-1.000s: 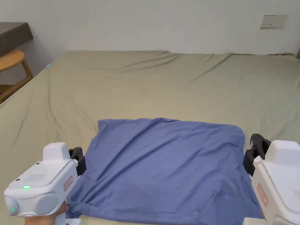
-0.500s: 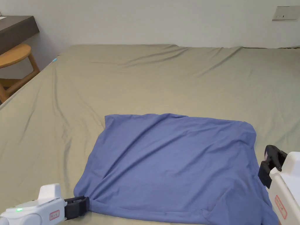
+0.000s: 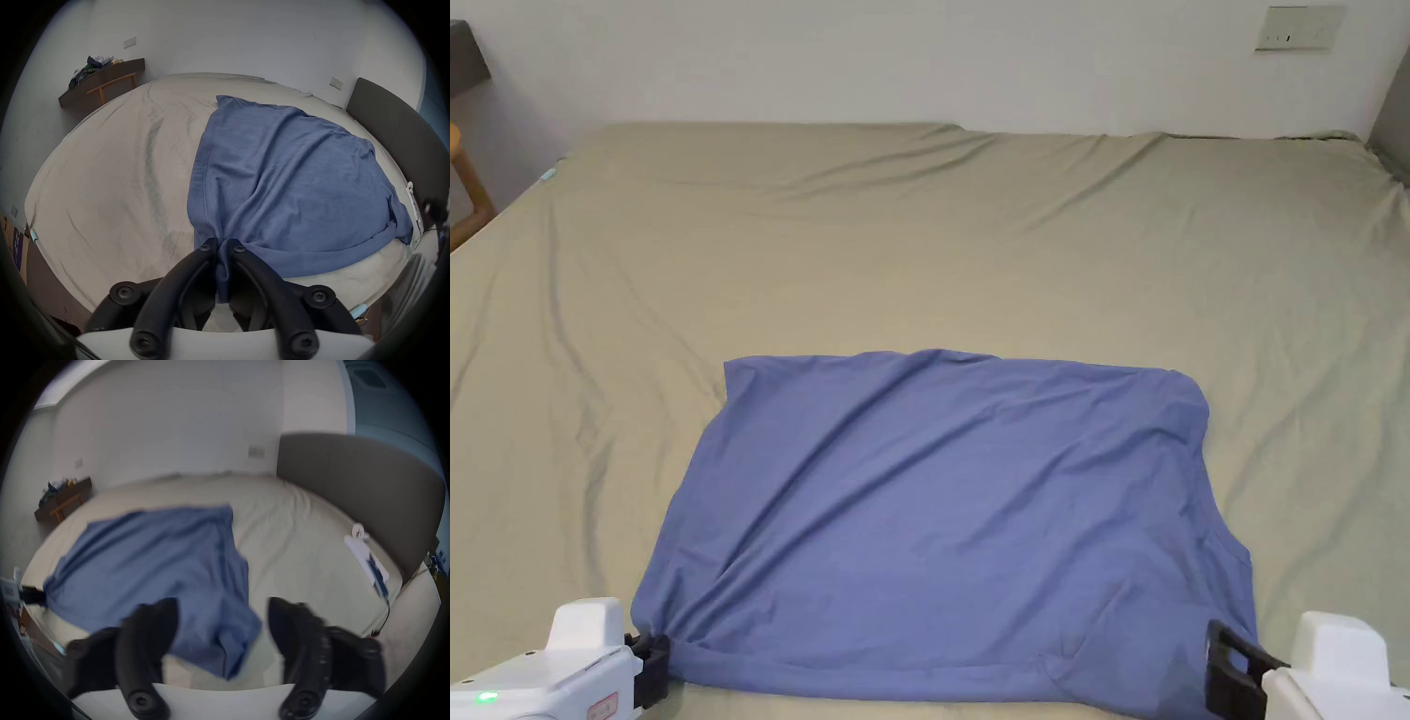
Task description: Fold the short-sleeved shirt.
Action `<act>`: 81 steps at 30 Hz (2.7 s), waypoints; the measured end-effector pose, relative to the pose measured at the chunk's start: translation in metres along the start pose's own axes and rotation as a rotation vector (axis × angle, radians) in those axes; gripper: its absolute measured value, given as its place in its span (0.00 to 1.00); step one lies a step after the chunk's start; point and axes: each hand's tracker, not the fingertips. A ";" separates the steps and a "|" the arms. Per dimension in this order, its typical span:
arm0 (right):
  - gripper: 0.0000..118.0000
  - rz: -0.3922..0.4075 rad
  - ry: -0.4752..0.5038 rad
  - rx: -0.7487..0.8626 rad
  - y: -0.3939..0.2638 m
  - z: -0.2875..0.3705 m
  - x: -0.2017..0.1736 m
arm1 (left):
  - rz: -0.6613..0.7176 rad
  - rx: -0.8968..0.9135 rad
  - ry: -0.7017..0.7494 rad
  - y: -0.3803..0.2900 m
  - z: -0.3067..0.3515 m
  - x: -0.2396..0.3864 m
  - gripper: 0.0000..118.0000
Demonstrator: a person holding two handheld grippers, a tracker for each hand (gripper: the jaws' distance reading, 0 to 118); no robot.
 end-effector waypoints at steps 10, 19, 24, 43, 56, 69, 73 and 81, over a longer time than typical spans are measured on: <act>0.58 0.008 0.007 -0.133 -0.052 -0.043 -0.005 | 0.029 0.033 -0.012 0.011 0.019 0.003 0.06; 0.05 0.027 0.095 0.008 0.003 -0.007 -0.008 | 0.112 0.127 -0.024 0.044 0.036 0.011 0.06; 0.05 0.014 0.100 0.075 0.060 -0.014 -0.014 | 0.123 0.184 -0.029 0.095 0.025 0.019 0.06; 0.05 0.046 0.036 -0.200 0.143 -0.242 -0.028 | 0.014 -0.075 0.137 0.182 -0.159 0.047 0.06; 0.87 -0.069 0.095 0.172 0.162 -0.115 -0.032 | 0.048 0.343 -0.061 0.195 -0.049 0.073 0.99; 0.47 0.076 0.022 0.652 0.154 0.078 -0.054 | -0.149 0.769 0.042 0.158 0.107 0.136 0.50; 0.02 0.094 -0.009 0.651 0.146 0.085 -0.054 | -0.118 0.729 -0.006 0.148 0.107 0.133 0.00; 0.01 0.096 0.004 0.629 0.149 0.074 -0.047 | -0.039 0.509 -0.048 0.155 0.066 0.101 0.00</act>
